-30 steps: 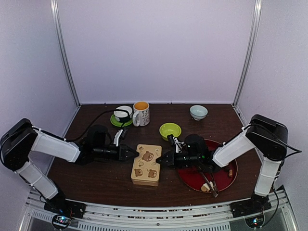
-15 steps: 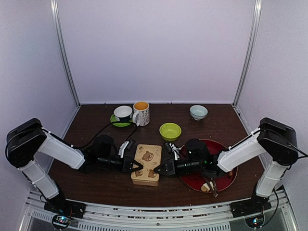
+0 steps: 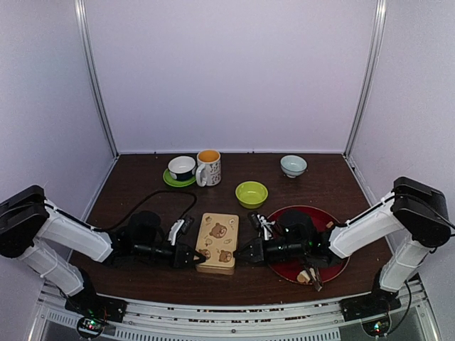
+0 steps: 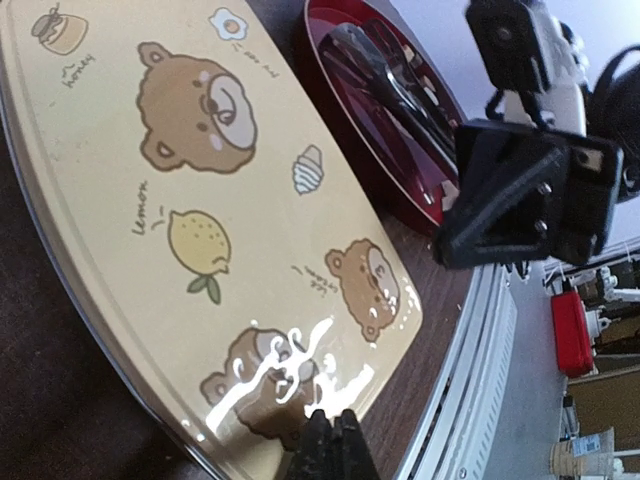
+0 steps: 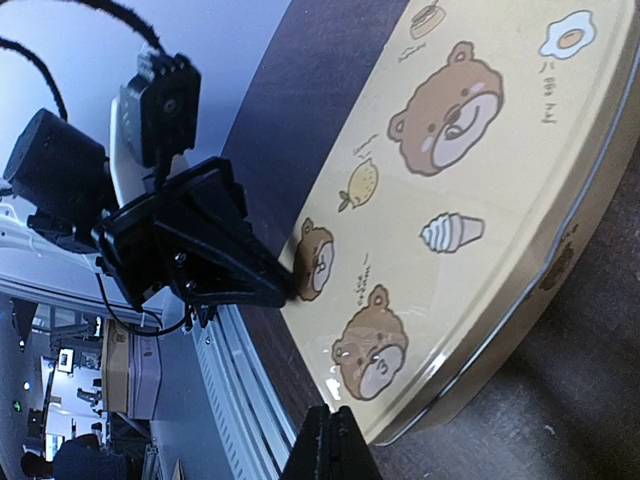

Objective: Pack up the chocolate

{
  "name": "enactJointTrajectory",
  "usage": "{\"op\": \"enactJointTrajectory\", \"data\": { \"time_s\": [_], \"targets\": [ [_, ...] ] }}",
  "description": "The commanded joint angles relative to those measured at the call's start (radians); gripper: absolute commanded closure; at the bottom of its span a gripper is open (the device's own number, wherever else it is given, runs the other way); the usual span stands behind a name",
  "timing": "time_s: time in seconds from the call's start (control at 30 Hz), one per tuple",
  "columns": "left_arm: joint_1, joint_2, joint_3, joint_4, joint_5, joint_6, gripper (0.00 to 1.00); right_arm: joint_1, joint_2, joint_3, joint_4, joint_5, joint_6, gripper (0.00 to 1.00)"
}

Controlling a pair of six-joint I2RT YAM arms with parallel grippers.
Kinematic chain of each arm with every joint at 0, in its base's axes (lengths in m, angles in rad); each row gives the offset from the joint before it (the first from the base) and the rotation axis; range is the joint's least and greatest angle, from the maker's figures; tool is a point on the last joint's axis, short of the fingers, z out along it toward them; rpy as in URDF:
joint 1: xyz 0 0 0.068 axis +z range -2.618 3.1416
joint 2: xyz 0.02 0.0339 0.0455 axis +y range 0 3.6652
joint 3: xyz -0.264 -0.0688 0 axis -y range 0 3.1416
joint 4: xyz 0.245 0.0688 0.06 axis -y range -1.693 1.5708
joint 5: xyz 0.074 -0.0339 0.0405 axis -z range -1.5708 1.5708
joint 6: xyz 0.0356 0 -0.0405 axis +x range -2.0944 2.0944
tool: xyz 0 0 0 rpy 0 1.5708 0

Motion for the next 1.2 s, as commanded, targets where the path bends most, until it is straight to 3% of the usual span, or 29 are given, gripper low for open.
{"op": "enactJointTrajectory", "data": {
  "time_s": [0.0, 0.17, 0.27, 0.4, 0.6, 0.73, 0.9, 0.97, 1.03, 1.13, 1.17],
  "targets": [
    [-0.001, 0.099, -0.019, 0.057, -0.028, -0.003, 1.0, 0.036, 0.007, 0.017, -0.032, 0.004, -0.045, 1.0],
    [-0.002, 0.074, -0.038, 0.114, -0.025, -0.023, 1.0, 0.039, 0.098, 0.05, -0.039, -0.005, -0.034, 1.0],
    [-0.002, -0.016, -0.028, 0.003, -0.063, 0.007, 1.0, 0.037, 0.073, 0.055, -0.128, 0.043, -0.051, 1.0],
    [-0.002, -0.157, -0.005, -0.18, -0.158, 0.059, 1.0, 0.034, -0.113, 0.015, -0.235, 0.178, -0.116, 1.0],
    [0.005, -0.477, 0.083, -0.601, -0.469, 0.154, 1.0, 0.001, -0.456, 0.035, -0.619, 0.507, -0.252, 1.0],
    [0.116, -0.608, 0.17, -0.851, -0.55, 0.206, 0.99, -0.071, -0.632, 0.085, -0.832, 0.662, -0.349, 1.0],
    [0.276, -0.7, 0.264, -1.013, -0.61, 0.299, 0.78, -0.136, -0.848, 0.149, -1.01, 0.927, -0.479, 1.0],
    [0.315, -0.705, 0.301, -1.009, -0.609, 0.318, 0.63, -0.142, -0.951, 0.146, -0.997, 1.002, -0.532, 1.0],
    [0.352, -0.677, 0.354, -1.017, -0.596, 0.333, 0.52, -0.151, -1.024, 0.133, -0.96, 1.061, -0.573, 0.9],
    [0.368, -0.597, 0.459, -1.073, -0.667, 0.335, 0.2, -0.159, -1.086, 0.119, -0.913, 1.131, -0.624, 0.72],
    [0.368, -0.574, 0.49, -1.089, -0.7, 0.341, 0.1, -0.162, -1.09, 0.119, -0.907, 1.149, -0.638, 0.62]
  ]
}}
